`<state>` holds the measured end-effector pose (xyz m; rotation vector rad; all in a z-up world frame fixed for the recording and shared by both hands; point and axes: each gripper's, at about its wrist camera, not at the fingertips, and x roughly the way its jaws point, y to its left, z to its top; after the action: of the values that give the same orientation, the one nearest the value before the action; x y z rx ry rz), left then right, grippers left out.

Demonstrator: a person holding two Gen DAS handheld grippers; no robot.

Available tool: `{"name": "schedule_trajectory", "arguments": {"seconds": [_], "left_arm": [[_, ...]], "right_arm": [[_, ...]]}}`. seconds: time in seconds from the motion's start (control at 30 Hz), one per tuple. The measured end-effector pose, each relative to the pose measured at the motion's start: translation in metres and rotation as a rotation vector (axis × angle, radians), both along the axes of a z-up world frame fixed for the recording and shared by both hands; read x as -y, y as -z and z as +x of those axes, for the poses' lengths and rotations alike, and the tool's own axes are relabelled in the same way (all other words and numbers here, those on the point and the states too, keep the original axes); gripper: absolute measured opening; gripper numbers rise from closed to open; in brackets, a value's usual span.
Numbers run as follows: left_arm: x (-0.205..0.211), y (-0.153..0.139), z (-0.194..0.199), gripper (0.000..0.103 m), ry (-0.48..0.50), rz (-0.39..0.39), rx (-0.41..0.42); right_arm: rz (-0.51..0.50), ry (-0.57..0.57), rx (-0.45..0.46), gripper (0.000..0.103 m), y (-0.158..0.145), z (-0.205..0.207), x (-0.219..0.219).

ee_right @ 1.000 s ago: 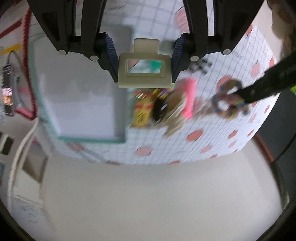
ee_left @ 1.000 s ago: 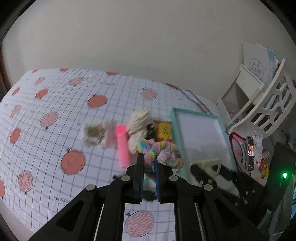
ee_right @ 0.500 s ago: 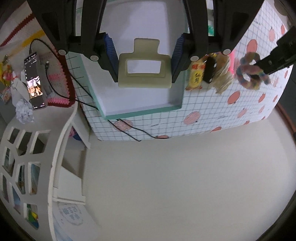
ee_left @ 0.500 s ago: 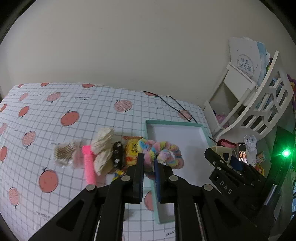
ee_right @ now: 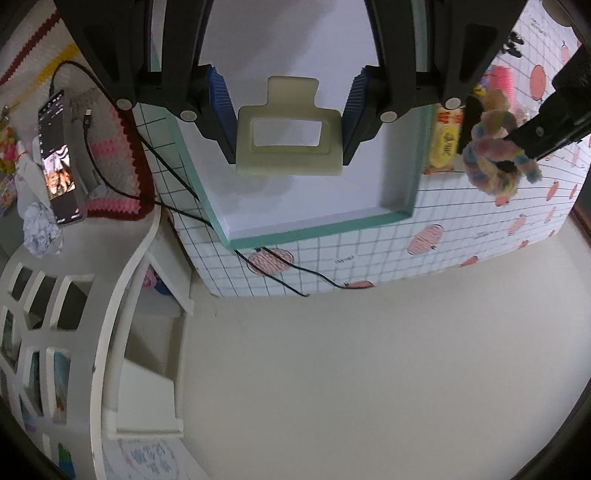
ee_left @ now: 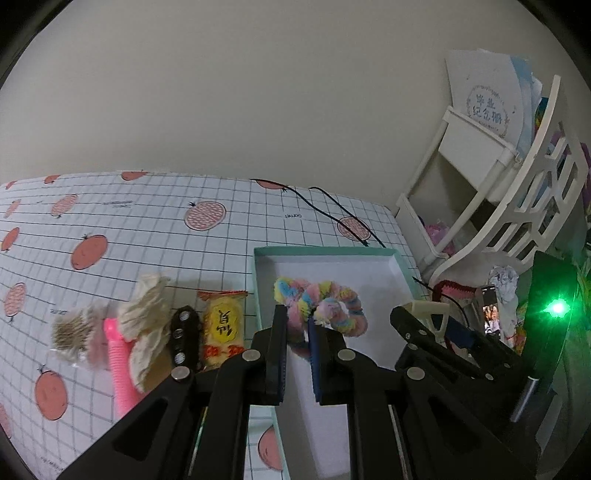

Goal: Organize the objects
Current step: 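Carry the hair tie with the left tool while the right tool carries the stand over the tray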

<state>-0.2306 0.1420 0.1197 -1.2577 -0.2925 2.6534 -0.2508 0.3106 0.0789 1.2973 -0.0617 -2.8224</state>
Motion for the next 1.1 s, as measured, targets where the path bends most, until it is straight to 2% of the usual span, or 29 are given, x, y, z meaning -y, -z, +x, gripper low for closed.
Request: {"name": "schedule_trajectory", "arguments": {"seconds": [0.1, 0.13, 0.47, 1.1], "left_arm": [[-0.005, 0.015, -0.009, 0.011, 0.002, 0.001, 0.009], [-0.007, 0.019, -0.012, 0.011, -0.027, -0.009, 0.015], [-0.028, 0.056, -0.033, 0.011, 0.006, -0.013, 0.021], [-0.03, 0.107, -0.043, 0.011, -0.002, -0.01, 0.134]], "right_arm": [[0.003, 0.015, 0.018, 0.055, 0.012, -0.008, -0.008], [-0.003, 0.02, 0.022, 0.055, 0.016, -0.011, -0.011], [-0.012, 0.032, 0.06, 0.055, 0.041, -0.033, -0.023], [0.012, 0.013, 0.12, 0.055, 0.072, -0.046, -0.012]]}}
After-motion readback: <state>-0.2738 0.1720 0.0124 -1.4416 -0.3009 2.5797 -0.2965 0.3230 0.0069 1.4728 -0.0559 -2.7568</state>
